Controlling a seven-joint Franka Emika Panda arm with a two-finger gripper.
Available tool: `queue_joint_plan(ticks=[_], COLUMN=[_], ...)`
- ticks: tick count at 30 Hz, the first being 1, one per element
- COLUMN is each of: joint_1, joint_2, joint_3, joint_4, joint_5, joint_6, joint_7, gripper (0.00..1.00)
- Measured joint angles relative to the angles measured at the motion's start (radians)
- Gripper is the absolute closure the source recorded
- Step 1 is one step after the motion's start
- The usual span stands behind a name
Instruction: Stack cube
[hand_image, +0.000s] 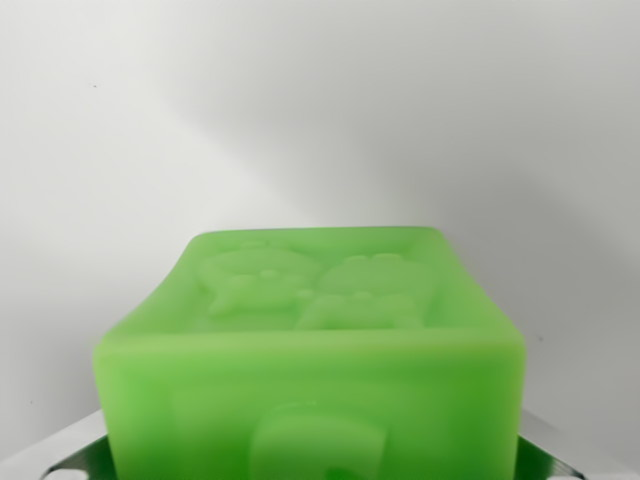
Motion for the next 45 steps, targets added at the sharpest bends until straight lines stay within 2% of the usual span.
queue_joint_plan(ticks=[18, 45], joint_1=[0.000, -0.003], joint_2=[-0.030, -0.157], joint_3=[0.000, 0.004], joint_4=[-0.009, -0.038], joint_5=[0.000, 0.002], joint_6=[-0.018, -0.114], joint_7=[0.000, -0.002], gripper=[1.00, 1.00])
